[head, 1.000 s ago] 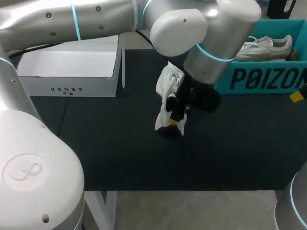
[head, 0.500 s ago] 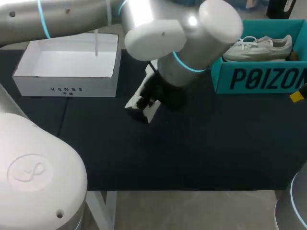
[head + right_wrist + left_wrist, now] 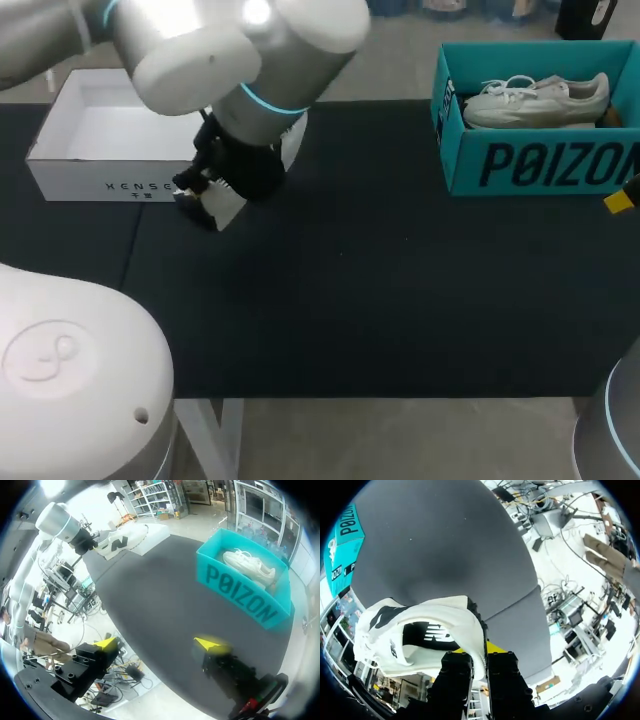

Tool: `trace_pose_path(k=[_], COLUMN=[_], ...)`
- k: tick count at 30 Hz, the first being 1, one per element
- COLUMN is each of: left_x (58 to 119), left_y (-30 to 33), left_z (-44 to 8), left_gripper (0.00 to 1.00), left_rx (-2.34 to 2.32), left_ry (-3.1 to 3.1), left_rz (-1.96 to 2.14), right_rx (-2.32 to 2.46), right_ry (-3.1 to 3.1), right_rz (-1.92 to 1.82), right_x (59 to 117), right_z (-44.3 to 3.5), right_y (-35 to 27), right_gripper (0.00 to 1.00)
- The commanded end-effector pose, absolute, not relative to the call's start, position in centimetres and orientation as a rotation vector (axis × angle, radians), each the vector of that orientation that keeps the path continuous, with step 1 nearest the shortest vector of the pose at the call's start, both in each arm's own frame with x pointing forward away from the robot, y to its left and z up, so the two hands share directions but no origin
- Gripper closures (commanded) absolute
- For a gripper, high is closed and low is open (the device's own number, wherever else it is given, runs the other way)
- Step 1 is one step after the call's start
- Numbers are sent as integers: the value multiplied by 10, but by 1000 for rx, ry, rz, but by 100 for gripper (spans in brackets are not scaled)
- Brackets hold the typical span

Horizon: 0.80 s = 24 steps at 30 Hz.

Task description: Take the shoe out of the shoebox, open the shoe tongue, remove and reinsert the insole, then place the shoe into the shoebox

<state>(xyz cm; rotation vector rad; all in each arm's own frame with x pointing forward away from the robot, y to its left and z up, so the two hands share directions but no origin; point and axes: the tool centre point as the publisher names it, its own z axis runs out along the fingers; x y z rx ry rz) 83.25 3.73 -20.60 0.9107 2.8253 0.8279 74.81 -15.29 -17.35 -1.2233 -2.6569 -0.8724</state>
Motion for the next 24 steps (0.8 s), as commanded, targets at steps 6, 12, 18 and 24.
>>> trace_pose_path(k=[6,12,18,24], left_x=[870,870,870,870], left_y=[114,114,114,114], left_z=[-177,-177,-177,-177], left_gripper=[100,100,100,100], left_rx=[988,988,988,988], left_ry=[2663,2663,2663,2663], left_rz=[530,530,530,530], right_rx=[-1224,-1224,-1224,-1224], right_ry=[-2656,-2656,-2656,-2656], right_rz=[-867,-867,-867,-867], right_x=[749,749,749,749], right_z=[-174,-174,-174,-174], right_y=[-153,-153,-153,-153], right_gripper=[0,0,0,0])
